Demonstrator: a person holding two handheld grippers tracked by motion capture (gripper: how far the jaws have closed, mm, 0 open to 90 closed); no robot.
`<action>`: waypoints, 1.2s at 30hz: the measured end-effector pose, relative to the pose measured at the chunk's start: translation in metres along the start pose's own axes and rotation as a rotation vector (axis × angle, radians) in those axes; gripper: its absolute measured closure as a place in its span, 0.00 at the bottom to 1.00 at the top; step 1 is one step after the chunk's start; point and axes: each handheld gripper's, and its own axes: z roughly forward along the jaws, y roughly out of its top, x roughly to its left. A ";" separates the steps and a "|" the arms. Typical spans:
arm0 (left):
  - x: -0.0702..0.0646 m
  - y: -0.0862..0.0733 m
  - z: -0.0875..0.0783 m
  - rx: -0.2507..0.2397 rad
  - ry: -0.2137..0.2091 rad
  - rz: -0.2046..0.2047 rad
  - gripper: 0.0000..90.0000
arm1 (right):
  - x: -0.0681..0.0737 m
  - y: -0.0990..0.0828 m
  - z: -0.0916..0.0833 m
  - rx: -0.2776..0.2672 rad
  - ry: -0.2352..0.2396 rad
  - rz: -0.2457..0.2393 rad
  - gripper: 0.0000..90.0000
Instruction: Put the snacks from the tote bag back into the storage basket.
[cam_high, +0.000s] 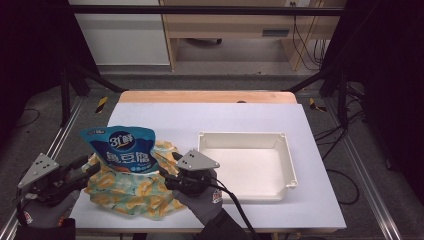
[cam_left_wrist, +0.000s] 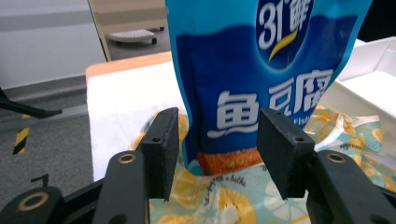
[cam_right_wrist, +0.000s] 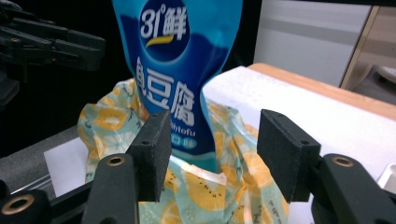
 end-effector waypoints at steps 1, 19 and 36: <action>0.000 0.000 0.000 0.000 0.000 0.000 0.54 | 0.000 0.000 0.000 0.000 0.000 0.000 0.49; 0.005 0.029 -0.002 -0.071 0.014 -0.015 0.51 | -0.012 0.028 -0.002 -0.045 -0.003 0.010 0.49; 0.013 0.042 0.012 -0.092 0.019 -0.028 0.53 | -0.013 0.041 0.022 -0.033 0.003 0.010 0.57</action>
